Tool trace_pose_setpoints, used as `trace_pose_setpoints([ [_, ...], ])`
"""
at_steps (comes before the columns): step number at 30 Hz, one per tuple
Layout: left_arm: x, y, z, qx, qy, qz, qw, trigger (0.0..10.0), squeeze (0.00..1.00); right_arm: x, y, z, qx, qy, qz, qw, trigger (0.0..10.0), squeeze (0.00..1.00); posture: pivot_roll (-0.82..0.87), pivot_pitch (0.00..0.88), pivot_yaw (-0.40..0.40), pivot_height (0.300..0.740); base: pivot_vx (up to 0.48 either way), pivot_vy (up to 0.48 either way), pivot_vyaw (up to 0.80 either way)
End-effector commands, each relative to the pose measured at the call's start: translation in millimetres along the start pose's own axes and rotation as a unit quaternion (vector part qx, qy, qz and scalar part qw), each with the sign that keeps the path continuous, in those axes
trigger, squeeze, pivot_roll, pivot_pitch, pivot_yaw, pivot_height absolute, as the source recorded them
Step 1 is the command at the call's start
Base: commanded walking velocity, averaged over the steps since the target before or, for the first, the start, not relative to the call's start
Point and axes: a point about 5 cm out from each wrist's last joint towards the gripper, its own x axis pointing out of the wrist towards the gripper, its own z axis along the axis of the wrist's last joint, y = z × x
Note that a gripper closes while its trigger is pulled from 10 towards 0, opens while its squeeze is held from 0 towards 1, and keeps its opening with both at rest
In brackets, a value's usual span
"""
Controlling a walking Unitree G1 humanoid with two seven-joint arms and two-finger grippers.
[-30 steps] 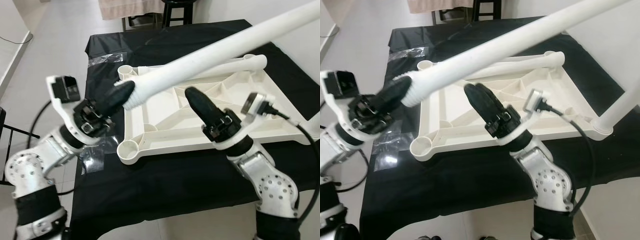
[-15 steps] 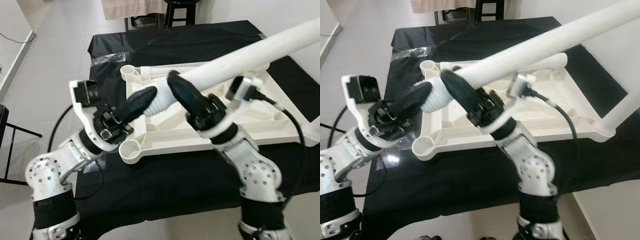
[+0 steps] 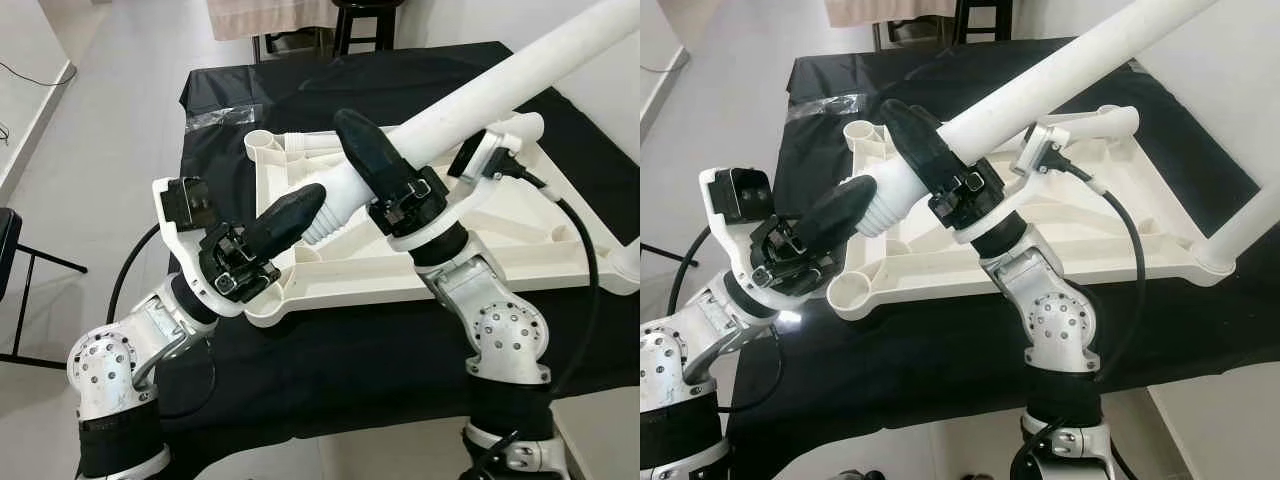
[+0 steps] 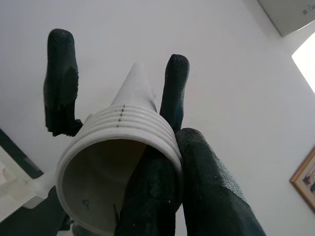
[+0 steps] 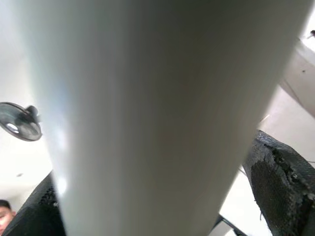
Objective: Building children table
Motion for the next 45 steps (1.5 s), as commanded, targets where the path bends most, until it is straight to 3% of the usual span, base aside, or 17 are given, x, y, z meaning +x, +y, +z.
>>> trace_pose_setpoints([
  [1, -0.3, -3.3, -7, -0.002, 0.029, -0.002, 1.0, 0.0, 0.0, 5.3, 2.0, 1, -0.007, 0.006, 0.009, 1.0, 10.0, 0.0, -0.02, 0.188, -0.03, 0.74, 0.0, 0.0, 0.0],
  [3, -1.3, -3.2, -7, -0.002, 0.027, 0.0, 1.0, 0.0, 0.0, 5.3, 1.8, 2, -0.007, 0.005, 0.008, 1.0, 10.0, 0.0, -0.02, 0.188, -0.029, 0.74, 0.0, 0.0, 0.0],
  [4, -2.3, -3.1, -6, -0.002, 0.027, 0.002, 1.0, 0.0, 0.0, 5.2, 1.9, 2, -0.006, 0.004, 0.009, 1.0, 7.6, 0.0, -0.02, 0.188, -0.029, 0.74, 0.0, 0.0, 0.0],
  [5, -2.3, -3.1, -6, -0.002, 0.027, 0.002, 1.0, 0.0, 0.0, 5.2, 1.9, 2, -0.006, 0.004, 0.009, 1.0, 7.6, 0.0, -0.02, 0.188, -0.029, 0.74, 0.0, 0.0, 0.0],
  [6, -3.1, -3.1, -6, -0.002, 0.026, 0.003, 1.0, 0.0, 0.0, 4.9, 3.0, 2, -0.004, 0.004, 0.014, 1.0, 5.8, 0.0, -0.02, 0.188, -0.029, 0.74, 0.0, 0.0, 0.0],
  [7, -3.6, -3.2, -5, -0.001, 0.025, 0.004, 1.0, 0.0, 0.0, 4.7, 3.9, 2, -0.003, 0.005, 0.018, 1.0, 5.8, 0.0, -0.02, 0.188, -0.029, 0.74, 0.0, 0.0, 0.0],
  [8, -3.9, -3.2, -6, -0.001, 0.025, 0.005, 1.0, 0.0, 0.0, 4.5, 5.1, 1, -0.002, 0.006, 0.022, 1.0, 0.0, 0.0, -0.02, 0.189, -0.029, 0.74, 0.0, 0.0, 0.0],
  [26, -8.2, 0.8, 0, 0.009, 0.017, 0.022, 1.0, 0.0, 0.0, 0.8, 6.9, -9, -0.002, 0.039, 0.027, 0.999, 0.0, 0.0, -0.03, 0.186, -0.029, 0.74, 0.0, 0.0, 0.0],
  [32, -9.8, 8.6, 6, 0.05, 0.006, 0.067, 0.996, 0.0, 0.0, -1.7, -0.7, -11, -0.016, 0.048, -0.001, 0.999, 0.0, 0.0, -0.03, 0.185, -0.034, 0.74, 0.0, 0.0, 0.0],
  [33, -9.8, 9.2, 7, 0.052, 0.006, 0.07, 0.996, 10.0, 0.0, -1.8, -1.2, -11, -0.016, 0.049, -0.002, 0.999, 0.0, 0.0, -0.03, 0.186, -0.036, 0.74, 0.0, 0.0, 0.0],
  [34, -10.8, 13.2, 14, 0.053, -0.02, 0.082, 0.995, 10.0, 1.0, -1.7, -5.8, -9, -0.024, 0.047, -0.017, 0.998, 0.0, 0.0, -0.03, 0.188, -0.038, 0.74, 0.0, 0.0, 0.0],
  [36, -12.8, 19.3, 23, 0.053, -0.059, 0.1, 0.992, 10.0, 1.0, -1.6, -12.7, -6, -0.036, 0.045, -0.04, 0.998, 0.0, 0.0, -0.03, 0.188, -0.038, 0.74, 0.0, 0.0, 0.0],
  [41, -17.3, 19.1, 34, 0.075, -0.056, 0.106, 0.99, 10.0, 1.0, 3.9, -34.4, 12, -0.069, 0.005, -0.112, 0.991, 0.0, 0.0, -0.04, 0.159, -0.044, 0.74, 0.0, 0.0, 0.0],
  [45, -28.1, 15.7, 44, 0.105, -0.072, 0.133, 0.983, 10.0, 1.0, 2.1, -52.1, 33, -0.109, -0.041, -0.191, 0.975, 0.0, 0.0, -0.04, 0.177, -0.036, 0.74, 0.0, 0.0, 0.0],
])
